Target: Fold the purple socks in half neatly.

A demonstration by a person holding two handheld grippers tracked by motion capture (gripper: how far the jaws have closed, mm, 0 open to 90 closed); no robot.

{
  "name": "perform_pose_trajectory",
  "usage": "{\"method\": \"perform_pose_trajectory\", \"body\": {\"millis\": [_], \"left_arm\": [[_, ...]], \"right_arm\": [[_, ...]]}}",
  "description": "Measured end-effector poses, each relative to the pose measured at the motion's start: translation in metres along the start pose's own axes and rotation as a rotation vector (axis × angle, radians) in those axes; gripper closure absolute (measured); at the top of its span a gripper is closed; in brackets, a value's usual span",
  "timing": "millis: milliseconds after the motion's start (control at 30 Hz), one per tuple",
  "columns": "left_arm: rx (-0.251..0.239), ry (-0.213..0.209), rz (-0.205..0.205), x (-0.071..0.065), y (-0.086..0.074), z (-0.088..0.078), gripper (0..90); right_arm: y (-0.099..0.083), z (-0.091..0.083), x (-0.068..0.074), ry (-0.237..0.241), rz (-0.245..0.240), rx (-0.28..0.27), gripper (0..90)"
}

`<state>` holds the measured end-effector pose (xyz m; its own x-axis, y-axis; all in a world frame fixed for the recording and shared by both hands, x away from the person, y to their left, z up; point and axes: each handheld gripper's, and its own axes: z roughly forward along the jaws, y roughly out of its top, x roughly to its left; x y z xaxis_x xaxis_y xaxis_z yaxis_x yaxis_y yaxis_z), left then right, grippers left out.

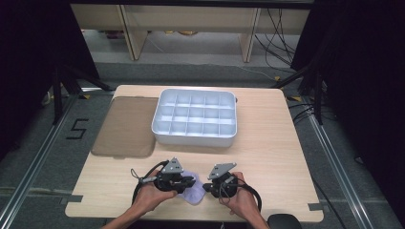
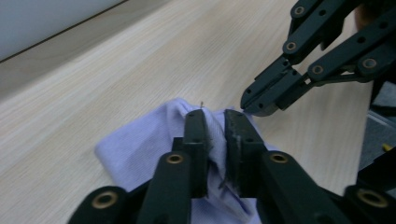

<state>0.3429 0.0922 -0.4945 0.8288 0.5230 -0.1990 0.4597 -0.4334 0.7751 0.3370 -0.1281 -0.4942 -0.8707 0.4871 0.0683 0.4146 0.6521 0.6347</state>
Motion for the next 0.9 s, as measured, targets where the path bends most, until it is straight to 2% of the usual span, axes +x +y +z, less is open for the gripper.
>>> {"method": "perform_pose_trajectory", "body": {"millis": [33,67,100,167,200,300,333,367,400,467,500,533,567,600,633,667,700,733,800,833,867,900], "left_arm": [[-0.017,-0.028,-0.009,0.002,-0.001,-0.001,74.9],[-0.022,-0.026,-0.028,0.002,-0.002,-0.001,73.8],[-0.023,-0.032,-0.018,0.003,-0.002,-0.001,73.4],[-0.032,-0.034,-0.038,0.003,-0.002,-0.001,68.4],[-0.043,-0.041,-0.040,0.004,-0.001,-0.002,67.3],[-0.067,-0.063,-0.053,0.004,0.003,-0.008,63.7],[-0.076,-0.060,-0.052,0.003,0.004,-0.011,62.4],[-0.085,-0.060,-0.053,0.003,0.005,-0.013,62.6],[-0.102,-0.053,-0.056,0.003,0.006,-0.016,64.6],[-0.115,-0.053,-0.055,0.005,0.008,-0.025,65.5],[-0.119,-0.050,-0.049,0.006,0.009,-0.028,67.1],[-0.119,-0.044,-0.039,0.009,0.008,-0.034,69.4],[-0.128,-0.030,-0.038,0.009,0.008,-0.036,71.4],[-0.115,-0.014,-0.011,0.013,0.006,-0.039,74.8],[-0.105,0.010,-0.003,0.015,0.004,-0.041,78.1],[-0.081,0.043,0.015,0.018,0.000,-0.042,80.6],[-0.055,0.057,0.027,0.024,-0.005,-0.041,83.0],[-0.038,0.058,0.007,0.027,-0.010,-0.038,84.9],[0.007,0.055,0.009,0.031,-0.018,-0.033,87.8],[0.016,0.040,0.015,0.032,-0.022,-0.029,88.5],[0.041,0.044,0.025,0.031,-0.025,-0.026,88.7],[0.054,0.036,0.046,0.029,-0.027,-0.024,89.1]], "right_arm": [[0.000,-0.002,0.001,-0.016,0.027,-0.012,89.4],[0.000,-0.004,0.000,-0.025,0.027,-0.013,89.4],[0.001,-0.005,-0.001,-0.021,0.028,-0.011,89.4],[0.000,-0.007,-0.003,-0.031,0.015,-0.018,89.3],[-0.001,-0.006,-0.003,-0.029,0.034,-0.032,89.3],[-0.001,-0.009,-0.008,-0.028,0.008,-0.032,89.2],[-0.002,-0.009,-0.008,-0.054,0.035,-0.036,89.2],[-0.002,-0.010,-0.009,-0.027,0.030,-0.043,89.1],[-0.002,-0.012,-0.008,-0.047,0.052,-0.029,89.0],[-0.002,-0.010,-0.008,-0.058,0.052,-0.042,89.0],[-0.002,-0.010,-0.010,-0.031,0.025,-0.052,89.0],[-0.002,-0.011,-0.010,-0.039,0.017,-0.059,88.9],[-0.001,-0.013,-0.010,-0.035,0.030,-0.040,88.9],[-0.001,-0.013,-0.010,-0.037,0.033,-0.043,88.9],[-0.001,-0.014,-0.010,-0.043,0.039,-0.045,88.9],[-0.001,-0.012,-0.011,-0.042,0.017,-0.073,88.8],[0.000,-0.016,-0.010,-0.037,0.042,-0.051,88.9],[0.000,-0.016,-0.010,-0.047,0.042,-0.073,88.8],[0.001,-0.019,-0.011,-0.055,0.043,-0.087,88.9],[0.002,-0.019,-0.012,-0.050,0.028,-0.097,88.9],[0.003,-0.022,-0.012,-0.047,0.037,-0.086,88.9],[0.003,-0.022,-0.011,-0.050,0.048,-0.108,88.9]]}}
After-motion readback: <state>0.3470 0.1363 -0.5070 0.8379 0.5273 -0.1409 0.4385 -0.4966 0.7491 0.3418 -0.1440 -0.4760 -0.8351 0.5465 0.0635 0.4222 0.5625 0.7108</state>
